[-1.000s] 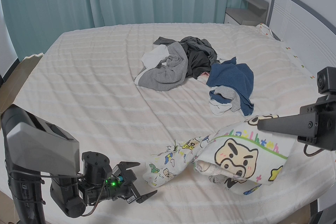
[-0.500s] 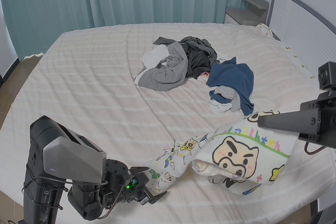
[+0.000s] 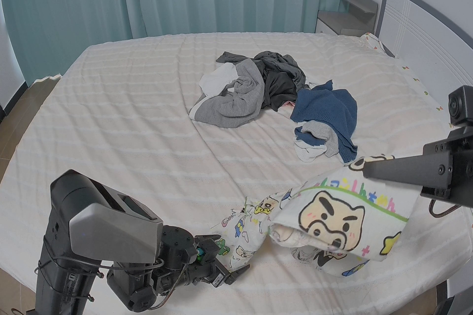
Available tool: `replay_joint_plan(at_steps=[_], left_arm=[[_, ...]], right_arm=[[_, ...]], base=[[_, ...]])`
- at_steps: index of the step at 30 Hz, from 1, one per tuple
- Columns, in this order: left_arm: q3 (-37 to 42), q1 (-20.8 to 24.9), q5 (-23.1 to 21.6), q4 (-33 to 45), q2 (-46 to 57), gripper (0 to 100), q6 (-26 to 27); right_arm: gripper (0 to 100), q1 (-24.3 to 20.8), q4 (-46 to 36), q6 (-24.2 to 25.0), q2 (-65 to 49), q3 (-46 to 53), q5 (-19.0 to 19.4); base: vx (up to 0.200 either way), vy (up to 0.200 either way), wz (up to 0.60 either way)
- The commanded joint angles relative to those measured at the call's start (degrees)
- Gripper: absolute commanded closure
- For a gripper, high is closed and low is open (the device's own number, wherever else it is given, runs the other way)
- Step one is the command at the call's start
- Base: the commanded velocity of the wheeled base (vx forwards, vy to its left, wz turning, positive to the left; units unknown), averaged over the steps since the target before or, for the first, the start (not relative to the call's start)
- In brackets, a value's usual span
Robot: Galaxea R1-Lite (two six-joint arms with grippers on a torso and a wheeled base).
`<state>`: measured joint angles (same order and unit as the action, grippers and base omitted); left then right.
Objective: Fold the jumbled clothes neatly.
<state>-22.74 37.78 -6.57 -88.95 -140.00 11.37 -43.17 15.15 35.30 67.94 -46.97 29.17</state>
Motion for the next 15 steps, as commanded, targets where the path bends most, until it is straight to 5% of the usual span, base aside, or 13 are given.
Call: replay_joint_plan(at_steps=[1, 15], left_arm=[[0.24, 2.3, 0.07, -1.05, 0.25, 0, -1.71], [-4.51, 2.56, 5.69, -1.05, -2.65, 0, -3.64]], right_arm=[[100, 0.19, 0.05, 0.03, 0.18, 0.04, 0.01], [100, 0.19, 0.05, 0.12, -0.09, 0.12, 0.1]], base=[[0.0, 0.0, 0.0], [0.0, 0.0, 0.0]])
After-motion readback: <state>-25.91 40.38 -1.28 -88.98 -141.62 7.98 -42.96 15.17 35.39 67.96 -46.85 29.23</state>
